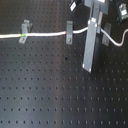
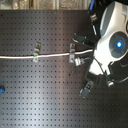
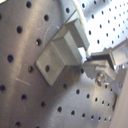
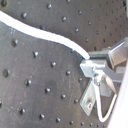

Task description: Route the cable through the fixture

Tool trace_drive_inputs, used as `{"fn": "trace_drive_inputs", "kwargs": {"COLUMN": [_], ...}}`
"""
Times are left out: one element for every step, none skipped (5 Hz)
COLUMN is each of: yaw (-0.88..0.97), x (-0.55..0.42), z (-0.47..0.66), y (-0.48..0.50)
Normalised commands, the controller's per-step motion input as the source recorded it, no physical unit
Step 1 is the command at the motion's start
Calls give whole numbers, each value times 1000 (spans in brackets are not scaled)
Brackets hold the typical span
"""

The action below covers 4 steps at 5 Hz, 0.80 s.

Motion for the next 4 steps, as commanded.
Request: {"fn": "trace_drive_inputs", "kwargs": {"yaw": [0, -54, -57, -86], "x": [22, -2, -16, -30], "z": [-271, -636, -733, -644], "y": [47, -6, -55, -34]}}
